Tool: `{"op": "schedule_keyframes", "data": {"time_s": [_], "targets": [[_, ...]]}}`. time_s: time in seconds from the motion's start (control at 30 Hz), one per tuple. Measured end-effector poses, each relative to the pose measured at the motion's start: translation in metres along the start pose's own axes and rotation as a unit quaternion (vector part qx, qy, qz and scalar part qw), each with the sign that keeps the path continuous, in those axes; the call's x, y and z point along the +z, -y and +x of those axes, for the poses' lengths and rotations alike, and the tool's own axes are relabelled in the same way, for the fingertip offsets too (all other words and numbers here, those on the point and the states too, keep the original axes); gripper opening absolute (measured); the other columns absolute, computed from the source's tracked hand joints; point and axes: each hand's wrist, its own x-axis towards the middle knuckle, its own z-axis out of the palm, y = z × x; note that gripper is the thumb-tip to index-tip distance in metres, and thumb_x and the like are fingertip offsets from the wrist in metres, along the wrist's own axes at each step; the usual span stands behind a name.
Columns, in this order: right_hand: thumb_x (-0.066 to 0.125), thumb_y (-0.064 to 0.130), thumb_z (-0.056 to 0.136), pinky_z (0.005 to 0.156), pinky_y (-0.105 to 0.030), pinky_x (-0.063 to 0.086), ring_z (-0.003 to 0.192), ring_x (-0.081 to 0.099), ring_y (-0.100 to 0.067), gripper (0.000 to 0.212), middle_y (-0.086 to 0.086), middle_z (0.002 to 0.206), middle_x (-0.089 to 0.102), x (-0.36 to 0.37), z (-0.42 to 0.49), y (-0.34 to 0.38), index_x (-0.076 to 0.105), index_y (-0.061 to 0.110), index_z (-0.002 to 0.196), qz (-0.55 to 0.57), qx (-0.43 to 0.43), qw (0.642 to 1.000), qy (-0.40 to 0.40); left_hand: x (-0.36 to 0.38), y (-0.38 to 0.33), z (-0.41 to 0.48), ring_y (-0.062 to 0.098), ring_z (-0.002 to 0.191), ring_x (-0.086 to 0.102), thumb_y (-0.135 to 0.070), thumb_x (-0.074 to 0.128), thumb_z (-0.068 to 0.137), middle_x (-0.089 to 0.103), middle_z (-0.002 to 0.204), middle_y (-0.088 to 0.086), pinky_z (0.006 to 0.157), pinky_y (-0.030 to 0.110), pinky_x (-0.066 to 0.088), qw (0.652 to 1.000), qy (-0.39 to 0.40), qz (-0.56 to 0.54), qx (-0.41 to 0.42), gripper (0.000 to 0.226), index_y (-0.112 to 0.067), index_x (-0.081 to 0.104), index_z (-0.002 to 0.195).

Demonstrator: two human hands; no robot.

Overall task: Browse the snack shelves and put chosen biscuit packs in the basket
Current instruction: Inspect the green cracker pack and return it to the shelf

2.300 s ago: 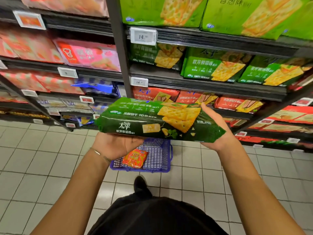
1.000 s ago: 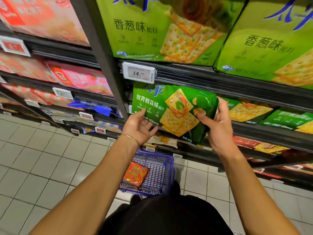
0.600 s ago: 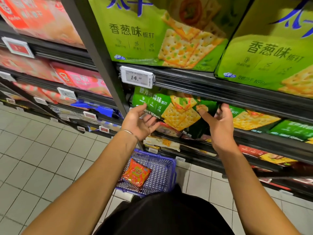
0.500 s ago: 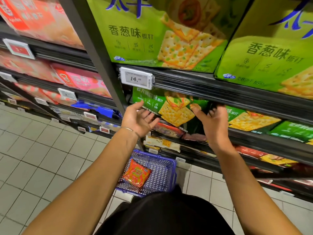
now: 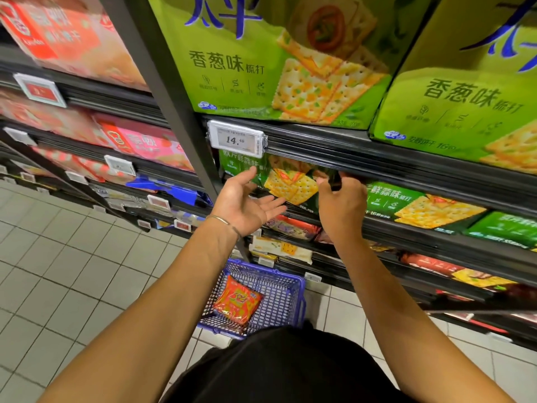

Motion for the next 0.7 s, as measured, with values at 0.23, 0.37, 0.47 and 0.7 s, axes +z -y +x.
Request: {"op": "schedule_keyframes", "data": {"time_s": [0.23,0.37,0.47,0.7], "targets": [[0.062,0.009,0.101,0.073,-0.019,0.05,0.107,0.061,-0.027,0.013,-0.008,0.106,0.059,0.0,0.001,0.001,0.051,0.007,0.107,0.081,0.096,0.991,0.041,0.017,0.014,0.003,0.059,0.135,0.044,-0.026,0.064,0.098,0.027,0.155,0.041,0.112,0.061,0.042,0.995,0.018,-0.089,0.027,0.081,-0.011,0.015,0.162],[0.056,0.001,0.102,0.1,-0.027,0.039,0.128,0.049,-0.016,0.031,-0.008,0.136,0.054,-0.016,-0.012,-0.006,0.046,0.016,0.127,0.15,0.065,0.975,0.153,0.025,0.023,0.005,0.058,0.145,0.028,-0.022,0.062,0.1,0.015,0.161,0.038,0.115,0.063,0.037,0.988,0.012,-0.143,0.055,0.081,-0.01,0.012,0.162],[0.057,0.0,0.1,0.076,-0.017,0.049,0.085,0.058,0.001,0.023,0.007,0.097,0.064,-0.037,-0.013,-0.02,0.053,0.023,0.1,0.106,0.01,0.992,0.06,0.024,0.026,0.007,0.06,0.145,0.027,-0.023,0.063,0.1,0.014,0.161,0.038,0.114,0.063,0.038,0.984,0.012,-0.167,0.062,0.077,-0.006,0.017,0.159],[0.066,-0.004,0.092,0.1,-0.034,0.051,0.107,0.059,-0.023,0.044,-0.022,0.128,0.055,-0.108,-0.009,-0.075,0.049,0.01,0.13,0.169,0.135,0.956,-0.2,0.028,0.082,0.008,0.029,0.138,0.053,-0.02,0.05,0.108,0.043,0.155,0.014,0.102,0.049,0.048,0.992,-0.072,-0.045,0.098,0.04,-0.01,0.046,0.146]]}}
